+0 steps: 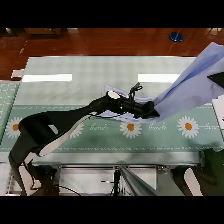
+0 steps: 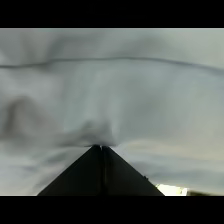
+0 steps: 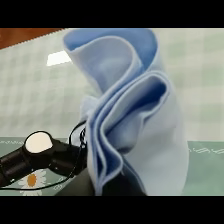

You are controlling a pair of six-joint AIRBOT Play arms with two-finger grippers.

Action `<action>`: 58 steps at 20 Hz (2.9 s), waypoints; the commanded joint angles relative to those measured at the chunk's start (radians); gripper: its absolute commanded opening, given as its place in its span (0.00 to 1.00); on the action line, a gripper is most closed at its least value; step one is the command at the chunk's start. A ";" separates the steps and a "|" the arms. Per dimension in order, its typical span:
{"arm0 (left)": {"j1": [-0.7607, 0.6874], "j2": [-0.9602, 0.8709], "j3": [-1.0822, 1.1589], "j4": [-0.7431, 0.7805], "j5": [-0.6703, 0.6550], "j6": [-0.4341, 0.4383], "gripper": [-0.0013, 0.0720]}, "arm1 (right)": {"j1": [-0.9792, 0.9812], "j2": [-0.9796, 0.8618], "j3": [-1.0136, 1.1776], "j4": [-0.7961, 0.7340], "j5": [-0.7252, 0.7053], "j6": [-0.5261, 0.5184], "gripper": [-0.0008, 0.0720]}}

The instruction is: Fold the shirts.

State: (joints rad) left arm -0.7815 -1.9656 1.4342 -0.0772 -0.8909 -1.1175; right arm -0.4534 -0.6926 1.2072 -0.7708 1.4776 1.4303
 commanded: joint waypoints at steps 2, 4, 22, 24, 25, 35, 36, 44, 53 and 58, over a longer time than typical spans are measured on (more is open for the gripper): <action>0.120 -0.004 0.000 -0.159 -0.162 0.138 0.05 | 0.001 0.012 0.001 -0.003 0.027 0.007 0.05; 0.238 0.061 0.000 -0.139 -0.286 0.160 0.05 | 0.002 0.012 0.000 -0.016 0.026 0.010 0.05; 1.033 0.719 0.000 0.134 -0.648 0.046 0.05 | 0.536 -0.225 -0.190 -0.153 -0.481 0.145 0.05; 1.027 0.726 0.000 0.135 -0.650 0.046 0.05 | 0.661 -0.323 -0.190 -0.153 -0.602 0.175 0.05; 1.027 0.726 0.000 0.134 -0.658 0.046 0.05 | 0.716 -0.379 -0.190 -0.152 -0.658 0.183 0.05; 1.005 0.727 0.000 0.140 -0.669 0.047 0.05 | 1.120 -0.816 -0.190 0.158 -1.154 0.200 0.66; 1.005 0.727 0.000 0.155 -0.669 0.047 0.05 | 1.136 -0.814 -0.189 0.171 -1.172 0.180 0.68; 1.005 0.726 -0.016 0.497 -0.669 0.046 0.05 | 0.760 -0.443 -0.186 -0.259 -0.608 0.085 0.67; 0.943 0.716 -0.202 1.010 -0.676 -0.044 0.67 | 0.048 -0.369 -0.321 -0.509 -0.160 -0.024 0.73; 0.920 0.716 -0.255 1.188 -0.681 -0.155 0.67 | 0.060 -0.512 -0.473 -0.082 -0.375 -0.151 0.75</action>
State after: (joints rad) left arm 0.1501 -1.2484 1.2079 0.9897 -1.5673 -1.2049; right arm -0.3801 -1.1328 0.8062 -1.0790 1.1889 1.3617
